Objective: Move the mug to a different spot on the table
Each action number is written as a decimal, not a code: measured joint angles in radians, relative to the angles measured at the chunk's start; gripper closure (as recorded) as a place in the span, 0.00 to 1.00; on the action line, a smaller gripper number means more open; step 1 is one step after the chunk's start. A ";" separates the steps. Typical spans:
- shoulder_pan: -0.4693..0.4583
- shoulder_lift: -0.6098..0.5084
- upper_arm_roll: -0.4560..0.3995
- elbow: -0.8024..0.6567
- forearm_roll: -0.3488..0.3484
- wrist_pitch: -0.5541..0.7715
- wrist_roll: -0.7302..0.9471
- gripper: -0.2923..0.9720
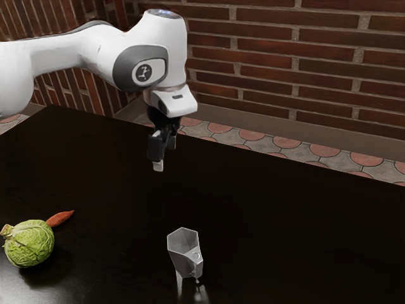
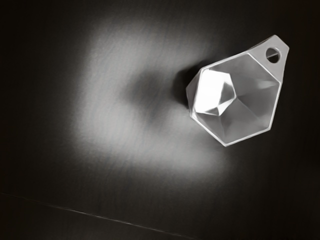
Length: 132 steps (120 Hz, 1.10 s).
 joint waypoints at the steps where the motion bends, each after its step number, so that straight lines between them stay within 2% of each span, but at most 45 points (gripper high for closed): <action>1: 0.003 0.000 -0.001 -0.009 0.002 0.010 0.004 0.23; 21: 0.052 -0.001 -0.047 -0.161 0.024 0.215 0.094 0.23; 44: -0.022 0.005 -0.072 -0.231 0.030 0.355 0.184 0.23; 60: -0.016 0.046 -0.079 -0.247 0.031 0.390 0.230 0.23; 86: -0.028 0.023 -0.139 -0.341 0.020 0.414 0.268 0.23; 120: -0.086 0.021 -0.197 -0.384 0.026 0.425 0.229 0.23; 132: -0.077 0.041 -0.199 -0.389 0.037 0.432 0.205 0.23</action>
